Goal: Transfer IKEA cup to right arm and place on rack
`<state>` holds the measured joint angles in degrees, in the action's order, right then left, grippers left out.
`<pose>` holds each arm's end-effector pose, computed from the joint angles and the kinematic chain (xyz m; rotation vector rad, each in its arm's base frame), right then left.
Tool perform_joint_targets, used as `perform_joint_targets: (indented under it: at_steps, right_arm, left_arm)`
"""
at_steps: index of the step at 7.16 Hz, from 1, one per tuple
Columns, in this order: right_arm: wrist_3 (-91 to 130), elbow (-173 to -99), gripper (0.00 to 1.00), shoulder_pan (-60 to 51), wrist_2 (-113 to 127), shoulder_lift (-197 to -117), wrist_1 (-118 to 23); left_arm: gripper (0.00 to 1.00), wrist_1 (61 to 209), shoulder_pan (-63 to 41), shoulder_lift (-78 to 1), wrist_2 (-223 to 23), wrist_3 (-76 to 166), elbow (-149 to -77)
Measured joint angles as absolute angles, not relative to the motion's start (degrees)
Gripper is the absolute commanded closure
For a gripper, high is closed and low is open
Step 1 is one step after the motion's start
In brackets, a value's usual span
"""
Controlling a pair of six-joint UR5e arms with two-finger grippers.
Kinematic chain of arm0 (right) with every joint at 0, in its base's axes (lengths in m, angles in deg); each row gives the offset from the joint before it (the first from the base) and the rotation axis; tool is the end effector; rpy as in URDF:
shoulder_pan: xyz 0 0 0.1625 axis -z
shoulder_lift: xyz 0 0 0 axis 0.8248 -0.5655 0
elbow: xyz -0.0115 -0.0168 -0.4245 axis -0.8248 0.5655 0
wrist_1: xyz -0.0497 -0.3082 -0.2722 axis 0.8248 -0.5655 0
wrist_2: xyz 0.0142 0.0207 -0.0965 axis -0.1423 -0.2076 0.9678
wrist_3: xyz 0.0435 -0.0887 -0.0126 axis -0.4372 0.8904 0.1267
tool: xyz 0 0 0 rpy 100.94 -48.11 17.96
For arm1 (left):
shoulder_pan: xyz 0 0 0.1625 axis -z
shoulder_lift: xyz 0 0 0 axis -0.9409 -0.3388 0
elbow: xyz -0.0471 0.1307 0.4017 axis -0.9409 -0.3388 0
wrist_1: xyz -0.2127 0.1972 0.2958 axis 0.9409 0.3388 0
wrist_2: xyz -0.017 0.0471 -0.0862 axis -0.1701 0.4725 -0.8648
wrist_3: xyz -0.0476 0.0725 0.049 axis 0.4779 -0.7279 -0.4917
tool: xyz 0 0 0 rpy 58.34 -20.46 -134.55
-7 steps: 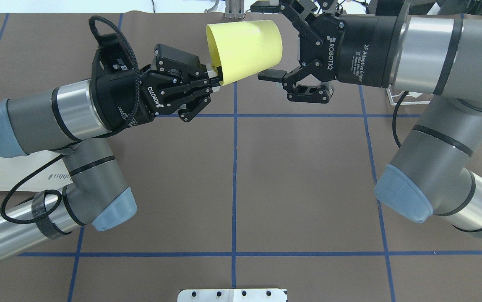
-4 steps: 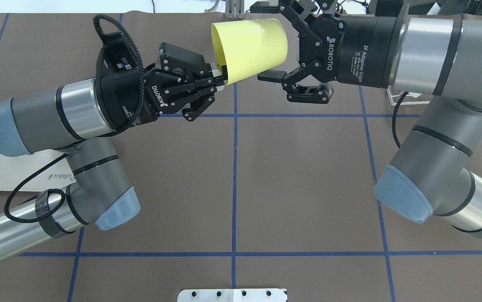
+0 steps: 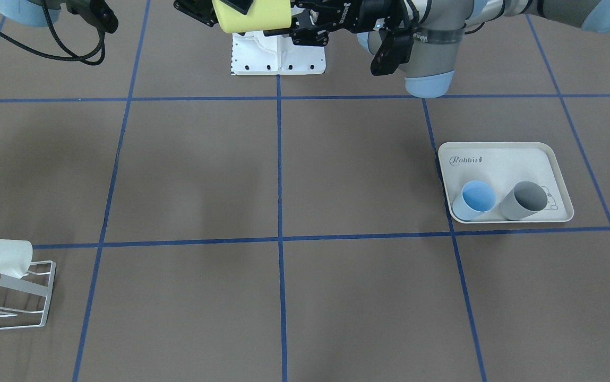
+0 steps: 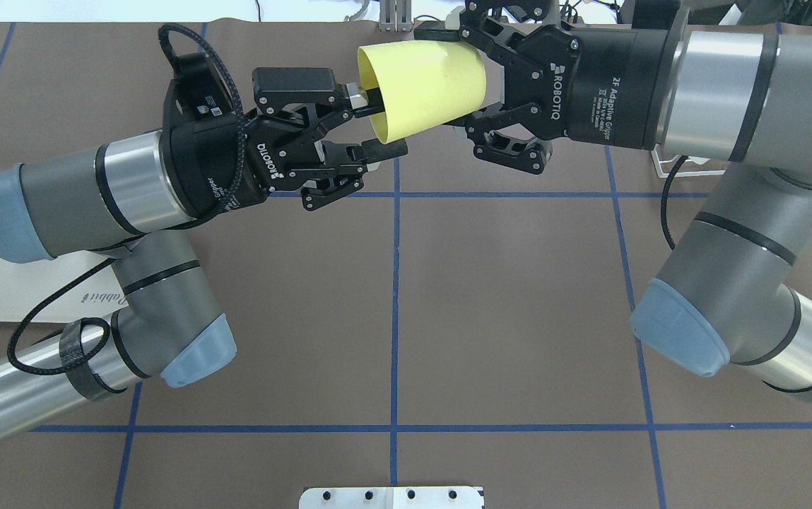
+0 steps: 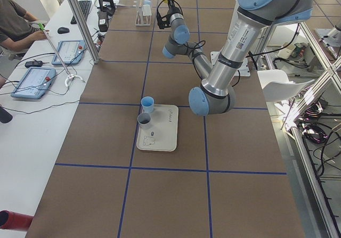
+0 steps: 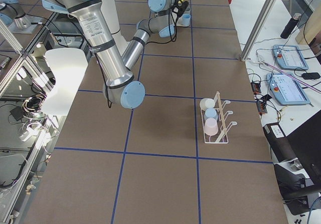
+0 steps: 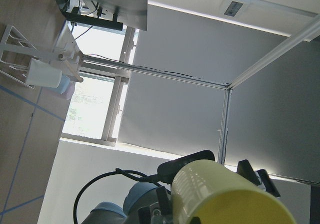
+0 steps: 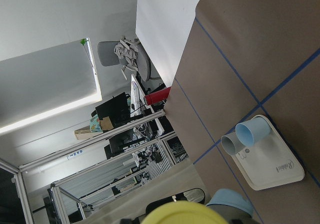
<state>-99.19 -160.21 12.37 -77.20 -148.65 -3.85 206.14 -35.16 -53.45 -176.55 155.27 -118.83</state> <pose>-0.2759 -0.4010 0.0841 -0.2398 -1.9966 0.7153 0.3619 -0.3992 0.1150 -0.0633 2.4427 -0.3846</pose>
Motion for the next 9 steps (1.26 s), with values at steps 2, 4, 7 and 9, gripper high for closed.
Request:
perform_joint_targets:
  at_steps: [2,4,7,9]
  right_arm:
    - [-96.0,-160.1,1.0,10.9,-77.9,-150.9,-4.4]
    - [-82.3,-156.5,1.0,7.4,-77.8,-152.7,-8.4]
    - [-56.1,-153.5,1.0,-1.8,-77.0,-153.4,-26.6]
    - [-40.5,-148.2,1.0,-8.8,-75.6,-153.3,-33.8]
  left_arm:
    - [0.38,206.2,-33.6,-51.9,-176.4,154.8,-119.2]
    - [0.38,203.9,-29.1,-48.5,-176.4,153.7,-119.2]
    - [0.29,191.2,-25.6,-46.3,-176.7,138.0,-119.1]
    - [0.29,182.2,-25.5,-47.0,-176.6,126.9,-118.9]
